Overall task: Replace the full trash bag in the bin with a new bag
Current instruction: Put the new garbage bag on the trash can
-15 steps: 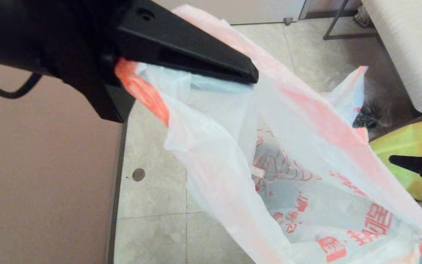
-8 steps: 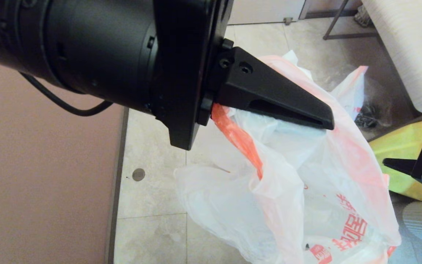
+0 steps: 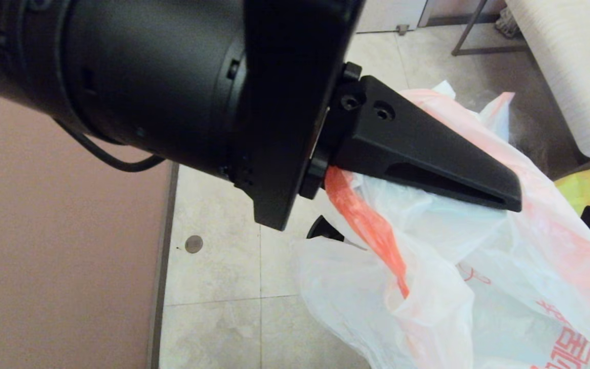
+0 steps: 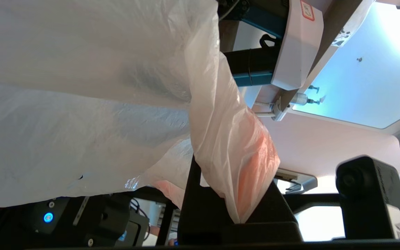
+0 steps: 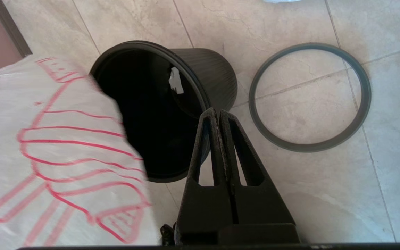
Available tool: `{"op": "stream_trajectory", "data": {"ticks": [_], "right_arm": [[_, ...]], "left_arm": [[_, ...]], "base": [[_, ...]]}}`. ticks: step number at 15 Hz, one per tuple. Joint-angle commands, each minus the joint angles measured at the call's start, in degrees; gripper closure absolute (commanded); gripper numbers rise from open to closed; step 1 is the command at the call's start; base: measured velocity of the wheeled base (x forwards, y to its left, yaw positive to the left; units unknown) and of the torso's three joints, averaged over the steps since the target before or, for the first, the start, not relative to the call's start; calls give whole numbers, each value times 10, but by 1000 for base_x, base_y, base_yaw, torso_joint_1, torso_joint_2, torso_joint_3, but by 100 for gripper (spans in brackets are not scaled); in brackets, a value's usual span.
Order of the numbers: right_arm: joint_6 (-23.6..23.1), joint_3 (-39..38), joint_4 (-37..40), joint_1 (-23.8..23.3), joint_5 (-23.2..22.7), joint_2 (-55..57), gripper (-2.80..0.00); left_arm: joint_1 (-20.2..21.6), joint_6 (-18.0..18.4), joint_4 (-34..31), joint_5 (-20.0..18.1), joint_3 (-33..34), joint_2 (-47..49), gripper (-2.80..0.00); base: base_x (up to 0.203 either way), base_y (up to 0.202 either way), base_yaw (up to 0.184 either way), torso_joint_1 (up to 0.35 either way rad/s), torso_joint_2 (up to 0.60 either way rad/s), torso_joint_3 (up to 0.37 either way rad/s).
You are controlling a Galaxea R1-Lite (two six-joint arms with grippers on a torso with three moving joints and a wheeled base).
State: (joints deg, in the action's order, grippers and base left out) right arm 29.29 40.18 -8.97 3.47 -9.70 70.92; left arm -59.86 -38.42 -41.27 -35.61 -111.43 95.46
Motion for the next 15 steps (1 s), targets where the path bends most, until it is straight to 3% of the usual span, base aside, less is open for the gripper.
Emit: {"op": "stream_trajectory", "data": {"ticks": [1, 7, 10, 13, 15], "right_arm": [[2, 0, 0, 0, -1, -8, 0], [9, 5, 2, -9, -1, -38, 0], [9, 0, 20, -10, 0, -63, 0], [8, 8, 57, -22, 1, -101, 0], [9, 15, 120, -22, 0, -137, 0]], "left_arm": [[-7, -2, 10, -1, 1, 22, 0], [4, 0, 47, -4, 1, 76, 0], [32, 0, 75, -5, 1, 109, 0], [78, 0, 114, -66, 2, 128, 0], [102, 2, 126, -64, 3, 150, 0]], "base": [[0, 0, 0, 0, 0, 0], [0, 0, 0, 0, 0, 0], [0, 0, 0, 0, 0, 0], [0, 0, 0, 0, 0, 0], [0, 0, 0, 0, 0, 0]]}}
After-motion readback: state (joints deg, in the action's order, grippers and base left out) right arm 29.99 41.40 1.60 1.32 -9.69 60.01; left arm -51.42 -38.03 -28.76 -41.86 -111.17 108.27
